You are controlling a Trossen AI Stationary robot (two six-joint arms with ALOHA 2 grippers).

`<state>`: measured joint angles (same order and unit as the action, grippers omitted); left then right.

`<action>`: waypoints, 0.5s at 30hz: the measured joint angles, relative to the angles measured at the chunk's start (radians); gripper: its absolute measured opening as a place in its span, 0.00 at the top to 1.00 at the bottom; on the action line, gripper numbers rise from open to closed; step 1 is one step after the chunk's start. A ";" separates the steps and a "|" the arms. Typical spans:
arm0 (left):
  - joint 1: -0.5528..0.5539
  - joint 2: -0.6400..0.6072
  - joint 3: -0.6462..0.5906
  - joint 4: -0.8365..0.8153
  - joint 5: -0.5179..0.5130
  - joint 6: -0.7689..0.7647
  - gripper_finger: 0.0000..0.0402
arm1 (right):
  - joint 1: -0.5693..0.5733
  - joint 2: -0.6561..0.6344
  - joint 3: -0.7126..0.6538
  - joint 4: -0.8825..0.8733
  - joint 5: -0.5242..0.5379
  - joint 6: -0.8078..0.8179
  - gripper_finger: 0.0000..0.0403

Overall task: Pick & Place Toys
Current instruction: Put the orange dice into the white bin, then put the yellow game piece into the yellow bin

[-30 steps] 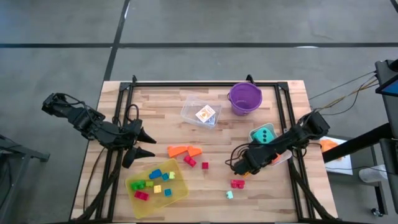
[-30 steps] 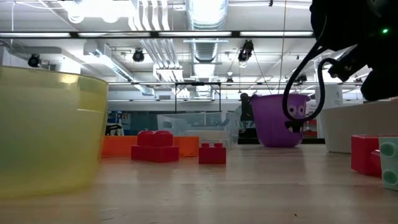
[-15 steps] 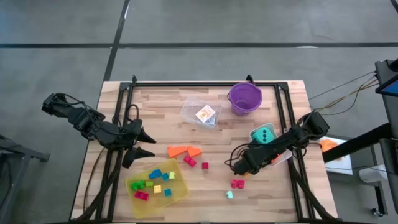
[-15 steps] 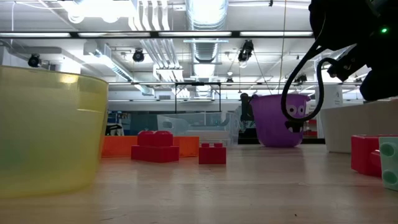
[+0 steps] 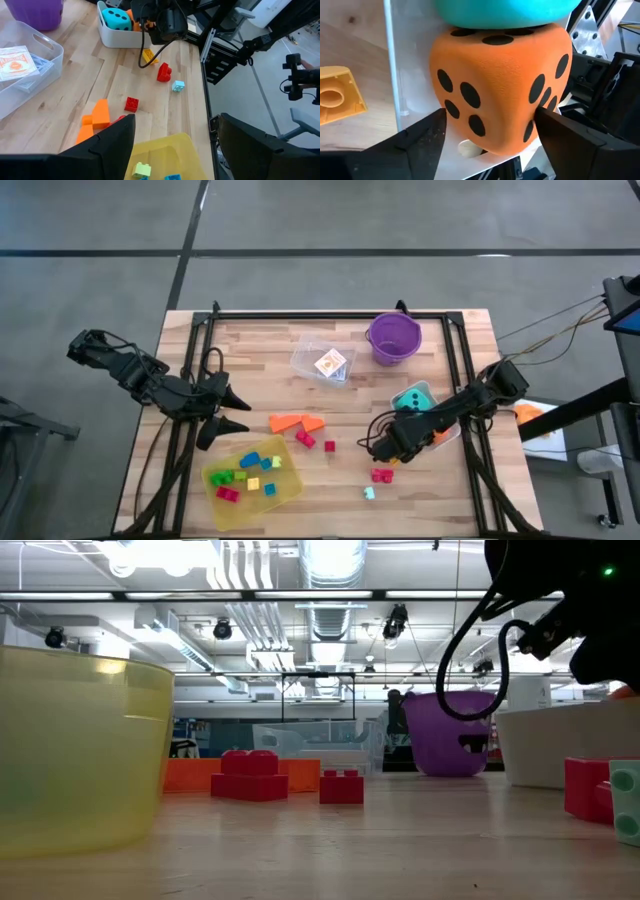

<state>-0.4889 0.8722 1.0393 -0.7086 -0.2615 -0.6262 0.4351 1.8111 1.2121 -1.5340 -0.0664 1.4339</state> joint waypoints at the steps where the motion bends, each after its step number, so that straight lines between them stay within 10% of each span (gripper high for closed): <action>1: 0.000 0.000 0.000 0.000 0.000 0.000 0.32 | 0.000 0.000 0.001 -0.001 -0.002 0.002 0.26; 15: 0.000 0.000 0.000 0.000 0.000 0.000 0.32 | 0.001 -0.003 0.058 -0.034 -0.003 0.010 0.23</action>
<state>-0.4889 0.8722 1.0393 -0.7084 -0.2615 -0.6266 0.4358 1.8083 1.2704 -1.5678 -0.0695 1.4440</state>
